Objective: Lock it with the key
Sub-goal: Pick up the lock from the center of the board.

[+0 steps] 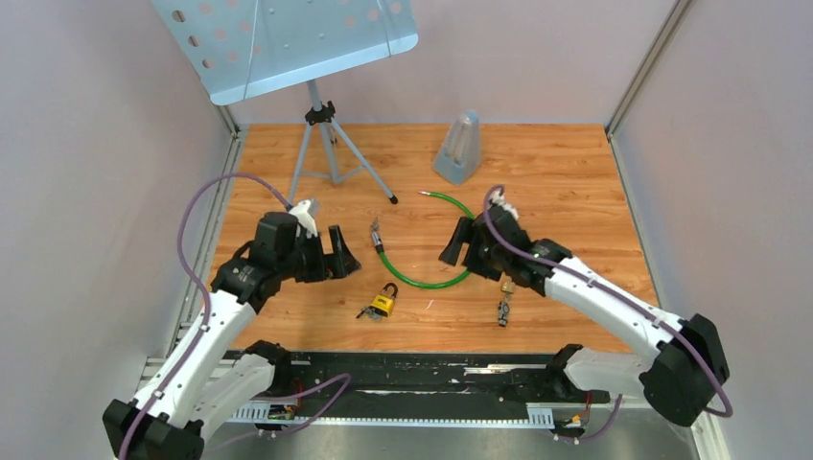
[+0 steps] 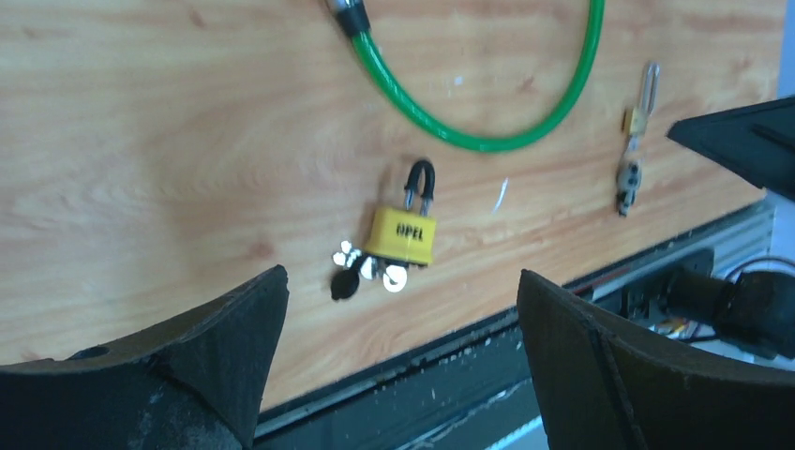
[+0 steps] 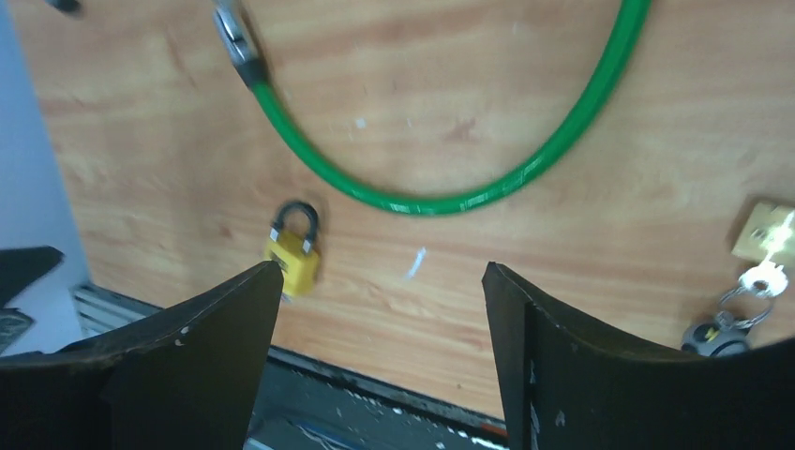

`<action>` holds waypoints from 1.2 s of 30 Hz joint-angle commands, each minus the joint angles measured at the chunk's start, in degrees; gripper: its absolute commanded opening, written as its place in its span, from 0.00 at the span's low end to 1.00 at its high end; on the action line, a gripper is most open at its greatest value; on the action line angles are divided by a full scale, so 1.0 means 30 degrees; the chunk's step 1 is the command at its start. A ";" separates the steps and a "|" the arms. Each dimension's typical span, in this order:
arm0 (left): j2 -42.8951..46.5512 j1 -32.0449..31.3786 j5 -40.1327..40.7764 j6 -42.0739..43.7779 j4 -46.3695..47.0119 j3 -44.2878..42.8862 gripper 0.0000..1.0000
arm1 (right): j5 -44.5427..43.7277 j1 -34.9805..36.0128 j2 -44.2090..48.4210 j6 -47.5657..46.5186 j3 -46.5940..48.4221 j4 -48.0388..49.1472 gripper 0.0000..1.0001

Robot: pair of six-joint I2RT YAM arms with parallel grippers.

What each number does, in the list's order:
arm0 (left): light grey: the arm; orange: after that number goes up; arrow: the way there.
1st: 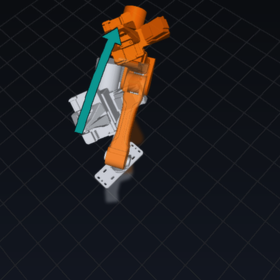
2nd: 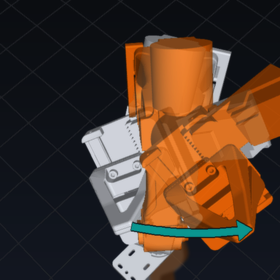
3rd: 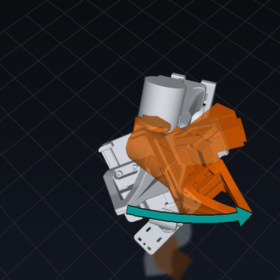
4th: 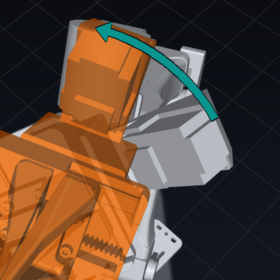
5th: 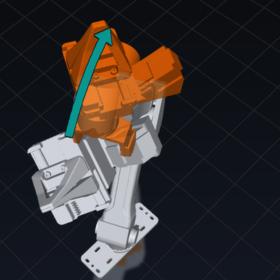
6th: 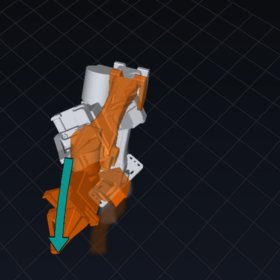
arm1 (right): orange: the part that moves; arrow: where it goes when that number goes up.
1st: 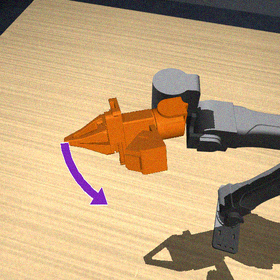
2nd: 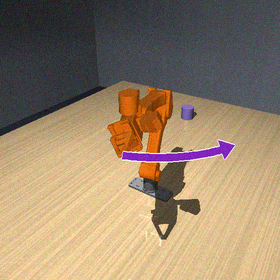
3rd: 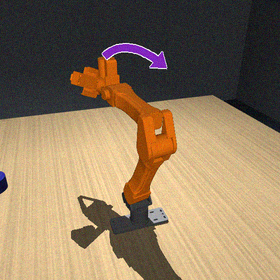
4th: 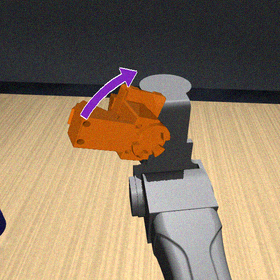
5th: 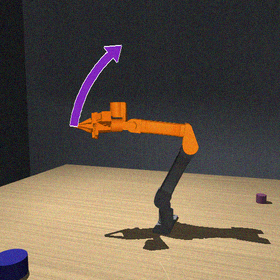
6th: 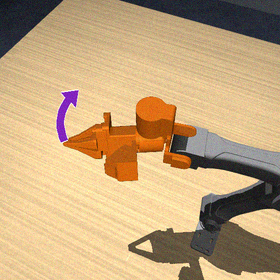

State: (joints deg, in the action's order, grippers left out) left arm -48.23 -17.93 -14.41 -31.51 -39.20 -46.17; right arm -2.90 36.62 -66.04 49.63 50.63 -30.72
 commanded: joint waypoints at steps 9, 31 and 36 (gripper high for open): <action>0.4706 -0.2694 0.3713 -0.2302 0.0126 0.2937 0.98 | 0.0587 0.7153 -0.4653 -0.0046 -0.1685 0.6712 0.57; 0.3533 -0.2694 0.4289 -0.3011 -0.0367 0.1022 1.00 | 0.8760 0.3931 -0.9526 -0.9203 -0.0653 1.2131 0.53; 0.2849 -0.2694 0.4324 -0.2558 -0.1035 0.0160 1.00 | 1.2671 0.2199 -0.9738 -1.0253 -0.1644 1.4538 0.54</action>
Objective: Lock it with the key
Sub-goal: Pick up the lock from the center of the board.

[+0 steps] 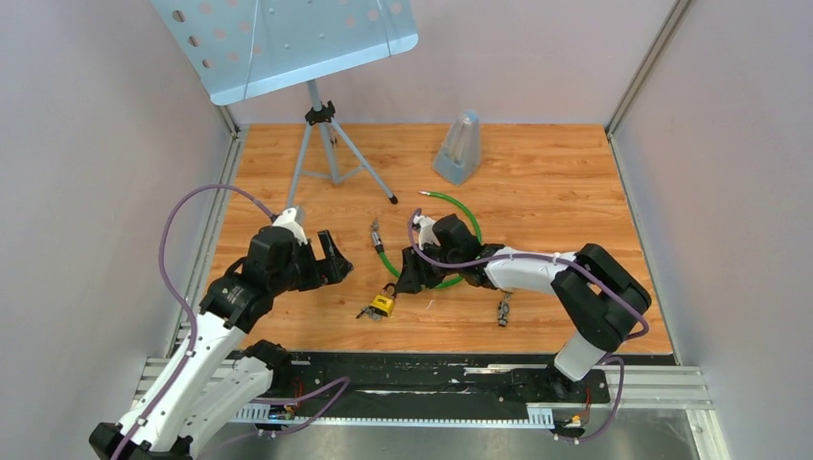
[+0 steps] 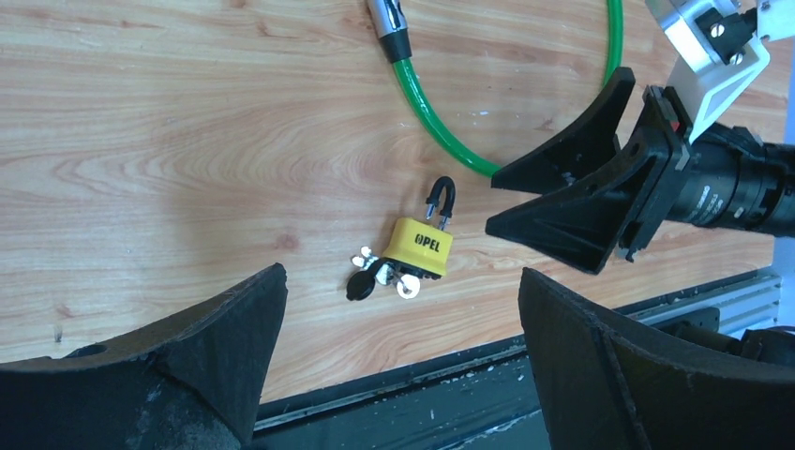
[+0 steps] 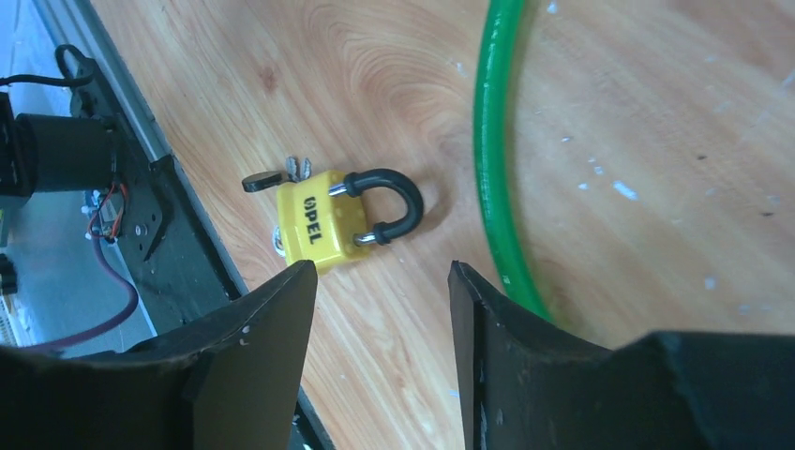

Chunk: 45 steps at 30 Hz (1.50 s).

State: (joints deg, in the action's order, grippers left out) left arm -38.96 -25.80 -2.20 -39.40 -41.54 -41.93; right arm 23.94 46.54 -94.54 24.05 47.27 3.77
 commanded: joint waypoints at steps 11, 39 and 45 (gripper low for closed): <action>-0.0625 -0.0071 0.0673 0.0325 -0.0765 -0.1820 1.00 | 0.5009 -0.1335 -0.2668 -0.2940 0.1088 0.3375 0.49; -0.1402 -0.0071 0.1115 0.0733 -0.1062 -0.1962 1.00 | 0.9763 -0.1643 -0.4655 -0.4726 0.0475 0.5817 0.47; -0.1564 -0.0071 0.1009 0.0700 -0.0930 -0.1980 1.00 | 1.0216 -0.1628 -0.5106 -0.4804 0.0853 0.5783 0.35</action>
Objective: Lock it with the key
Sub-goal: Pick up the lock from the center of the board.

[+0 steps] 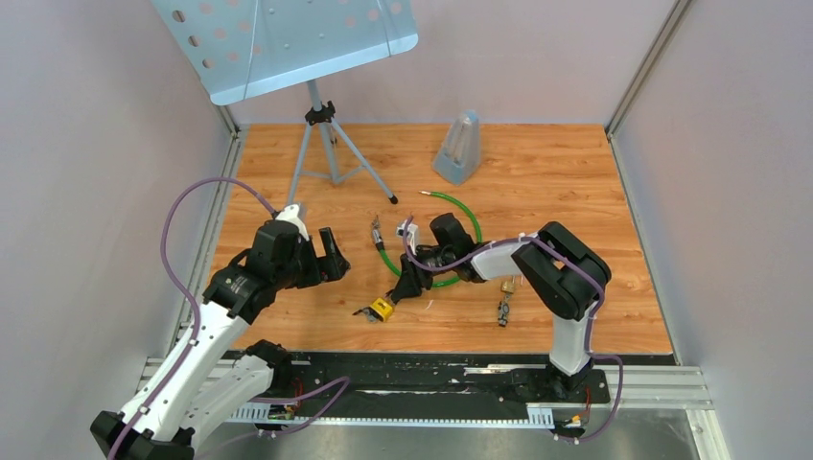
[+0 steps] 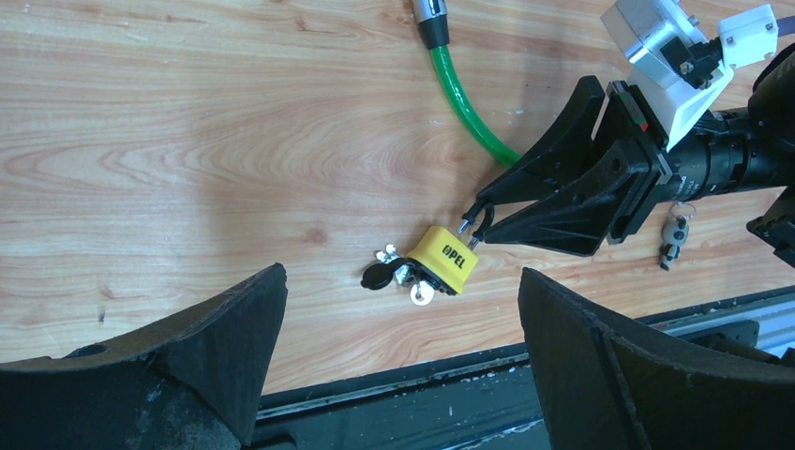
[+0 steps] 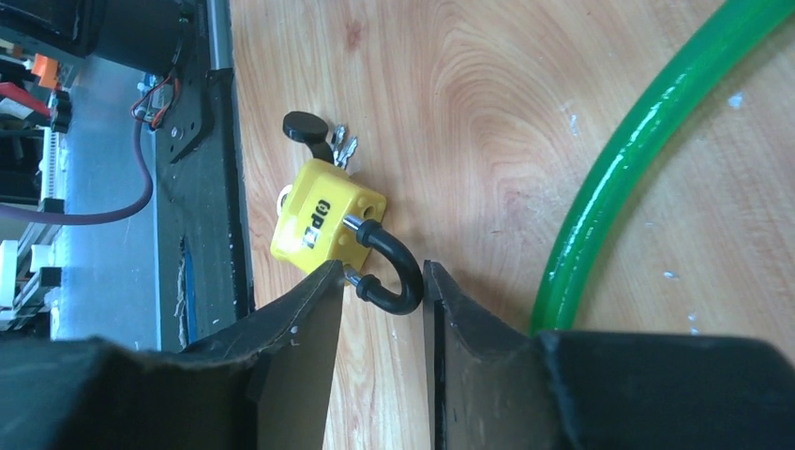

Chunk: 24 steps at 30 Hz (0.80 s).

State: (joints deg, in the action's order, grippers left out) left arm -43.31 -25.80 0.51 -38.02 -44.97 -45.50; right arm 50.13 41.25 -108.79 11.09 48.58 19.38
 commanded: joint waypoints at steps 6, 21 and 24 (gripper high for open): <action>-0.0268 -0.0069 -0.0053 0.0164 0.0182 -0.0805 1.00 | 0.1132 0.0208 -0.0503 -0.0605 0.0017 0.1723 0.42; -0.0476 -0.0071 -0.0244 0.0140 0.0482 -0.0668 1.00 | 0.0341 0.0391 -0.0287 -0.0153 0.0149 0.1728 0.00; -0.0454 -0.0071 -0.0949 0.0448 0.1005 -0.0634 1.00 | 0.0057 0.0391 0.0500 -0.0027 0.0337 0.0905 0.00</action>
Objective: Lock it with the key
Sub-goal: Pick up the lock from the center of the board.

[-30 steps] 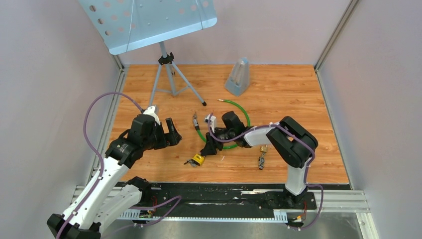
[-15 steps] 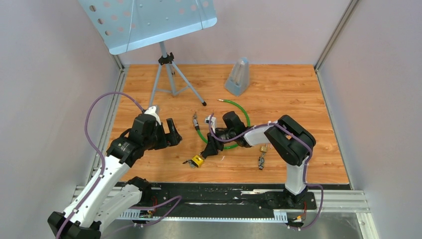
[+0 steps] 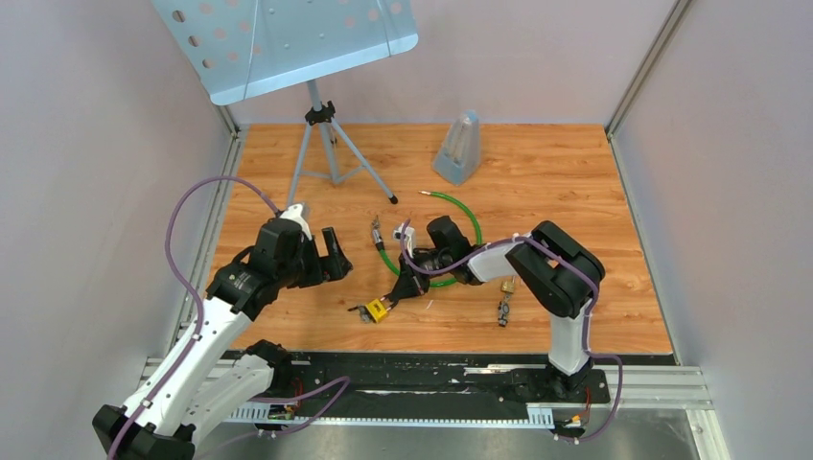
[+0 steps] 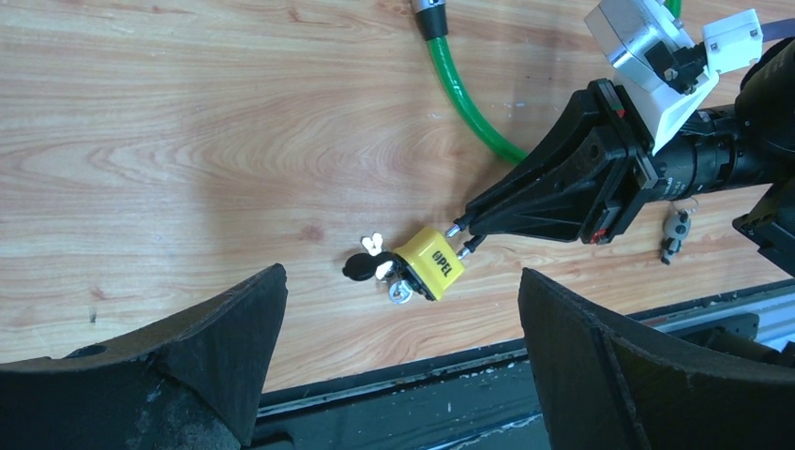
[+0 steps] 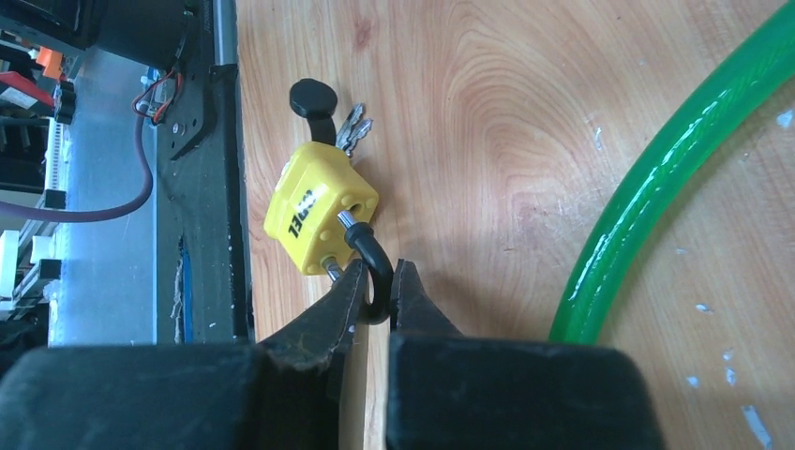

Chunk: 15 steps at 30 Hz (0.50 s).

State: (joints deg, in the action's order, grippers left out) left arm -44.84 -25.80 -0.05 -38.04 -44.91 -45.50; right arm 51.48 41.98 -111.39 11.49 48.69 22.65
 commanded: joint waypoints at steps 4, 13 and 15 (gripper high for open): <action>0.0240 -0.0071 -0.2256 0.1129 0.2397 -0.0453 1.00 | -0.2118 0.0147 0.3818 -0.0104 0.0120 -0.1220 0.00; 0.0954 -0.0071 -0.6422 0.2229 0.8653 0.0518 0.98 | -0.6049 0.0158 1.0774 -0.0102 -0.0556 -0.3710 0.00; 0.0835 -0.0071 -0.7547 0.2424 1.0528 0.0733 0.97 | -0.6881 0.0143 1.2519 -0.0052 -0.0522 -0.4278 0.00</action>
State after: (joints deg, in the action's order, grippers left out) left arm -42.65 -25.80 -14.15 -33.50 -27.90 -44.38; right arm 36.29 42.30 -82.39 11.25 47.09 11.35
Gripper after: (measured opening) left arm 0.980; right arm 0.044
